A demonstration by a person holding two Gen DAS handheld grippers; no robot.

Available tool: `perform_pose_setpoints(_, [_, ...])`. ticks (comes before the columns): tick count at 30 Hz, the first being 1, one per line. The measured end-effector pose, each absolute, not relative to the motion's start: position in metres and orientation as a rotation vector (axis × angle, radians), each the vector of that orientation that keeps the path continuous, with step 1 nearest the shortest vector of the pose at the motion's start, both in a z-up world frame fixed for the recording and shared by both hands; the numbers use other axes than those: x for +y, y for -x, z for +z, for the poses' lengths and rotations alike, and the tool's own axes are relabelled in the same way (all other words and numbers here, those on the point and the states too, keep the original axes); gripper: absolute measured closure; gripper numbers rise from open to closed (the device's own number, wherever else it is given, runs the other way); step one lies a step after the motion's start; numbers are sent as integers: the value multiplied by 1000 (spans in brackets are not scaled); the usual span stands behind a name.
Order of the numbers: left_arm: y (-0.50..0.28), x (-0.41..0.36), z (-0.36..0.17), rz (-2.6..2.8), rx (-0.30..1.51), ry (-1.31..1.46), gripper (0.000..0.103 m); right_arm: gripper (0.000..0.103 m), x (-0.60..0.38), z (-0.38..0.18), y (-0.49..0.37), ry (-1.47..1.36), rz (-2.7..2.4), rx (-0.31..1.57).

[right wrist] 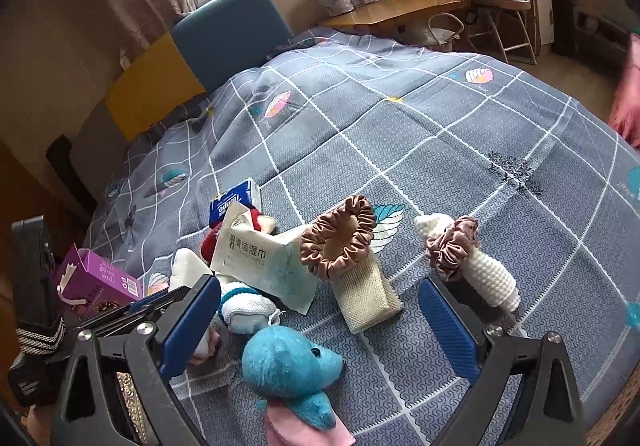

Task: Organize soft objects
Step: 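Grasp the white sponge with the left gripper while the right gripper grasps the pink dishcloth roll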

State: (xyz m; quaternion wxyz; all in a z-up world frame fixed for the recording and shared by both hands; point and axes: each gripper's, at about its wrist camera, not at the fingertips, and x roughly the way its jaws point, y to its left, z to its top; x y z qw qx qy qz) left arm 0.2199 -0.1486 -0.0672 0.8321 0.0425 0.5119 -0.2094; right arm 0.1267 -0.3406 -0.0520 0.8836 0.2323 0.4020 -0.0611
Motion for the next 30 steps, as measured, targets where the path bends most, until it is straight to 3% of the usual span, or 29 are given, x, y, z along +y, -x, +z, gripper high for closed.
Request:
perform_pose_setpoints(3, [-214,-143,-59,-457,1058,-76,85,16,-337,-53,-127,-454,-131,845])
perform_pose_setpoints(11, [-202,-119,-22,-467,961,-62,85,23,-329,-50,-129,-431,-84,847])
perform_pose_setpoints(19, [-212,-88,22,-436,882,-26,85,39,-253,-53,-153,-238,220,929])
perform_pose_setpoints(30, [-240,24,101,-238,723,83,85,40,-153,-91,-201,16,357,1072])
